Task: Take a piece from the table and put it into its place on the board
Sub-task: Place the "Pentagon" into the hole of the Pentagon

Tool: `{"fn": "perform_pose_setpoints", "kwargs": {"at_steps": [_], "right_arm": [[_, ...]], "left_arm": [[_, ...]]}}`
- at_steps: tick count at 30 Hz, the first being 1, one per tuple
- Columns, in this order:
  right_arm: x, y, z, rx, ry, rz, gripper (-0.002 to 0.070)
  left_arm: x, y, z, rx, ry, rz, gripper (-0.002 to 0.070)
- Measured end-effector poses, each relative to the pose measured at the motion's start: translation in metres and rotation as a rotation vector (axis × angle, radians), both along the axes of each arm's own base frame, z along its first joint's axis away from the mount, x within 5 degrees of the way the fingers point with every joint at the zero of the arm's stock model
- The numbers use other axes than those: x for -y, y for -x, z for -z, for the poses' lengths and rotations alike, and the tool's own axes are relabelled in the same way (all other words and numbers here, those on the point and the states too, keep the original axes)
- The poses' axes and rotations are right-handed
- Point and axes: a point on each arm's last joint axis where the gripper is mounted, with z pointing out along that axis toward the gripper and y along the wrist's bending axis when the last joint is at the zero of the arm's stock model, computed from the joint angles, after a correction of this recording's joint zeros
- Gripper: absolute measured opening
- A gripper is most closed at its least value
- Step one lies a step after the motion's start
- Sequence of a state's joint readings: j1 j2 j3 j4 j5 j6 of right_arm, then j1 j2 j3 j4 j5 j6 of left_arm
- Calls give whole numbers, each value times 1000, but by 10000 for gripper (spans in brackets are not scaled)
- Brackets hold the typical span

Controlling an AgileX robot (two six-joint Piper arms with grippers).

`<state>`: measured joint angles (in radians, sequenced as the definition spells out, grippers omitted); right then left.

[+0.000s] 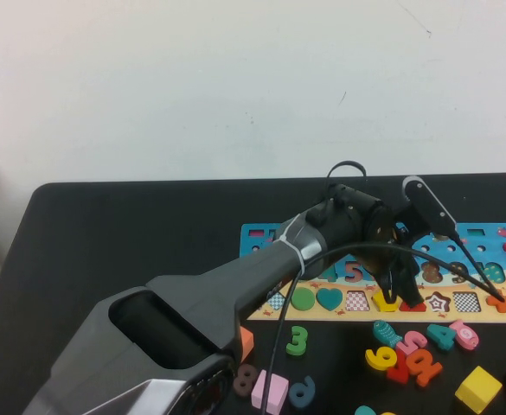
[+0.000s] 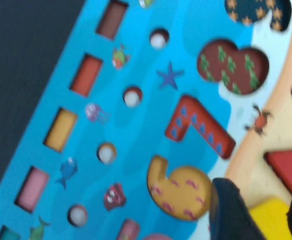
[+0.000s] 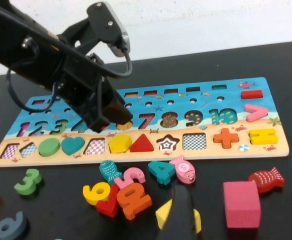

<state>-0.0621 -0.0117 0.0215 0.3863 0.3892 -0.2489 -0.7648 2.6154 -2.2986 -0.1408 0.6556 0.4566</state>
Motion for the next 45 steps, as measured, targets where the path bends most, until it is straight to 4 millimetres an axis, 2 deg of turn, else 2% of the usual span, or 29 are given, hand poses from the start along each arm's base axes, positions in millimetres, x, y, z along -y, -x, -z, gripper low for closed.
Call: {"fn": "perform_pose_setpoints", "kwargs": {"at_steps": [4,21,34,37,40,45], "right_arm": [[0,0,0,0,0,0,588],[0,0,0,0,0,0,588],[0,0,0,0,0,0,588],[0,0,0,0,0,0,588],[0,0,0,0,0,0,588],[0,0,0,0,0,0,588]], "left_arm": [[2,-3,5,16,30,-18,215],[2,2,29,-77,1,-24,208],[2,3,28,-75,-2,-18,208],[2,3,13,-53,3,-3,207],[0,3,-16,-9,10,7,188],[-11,10,-76,59,6,21,39]]}}
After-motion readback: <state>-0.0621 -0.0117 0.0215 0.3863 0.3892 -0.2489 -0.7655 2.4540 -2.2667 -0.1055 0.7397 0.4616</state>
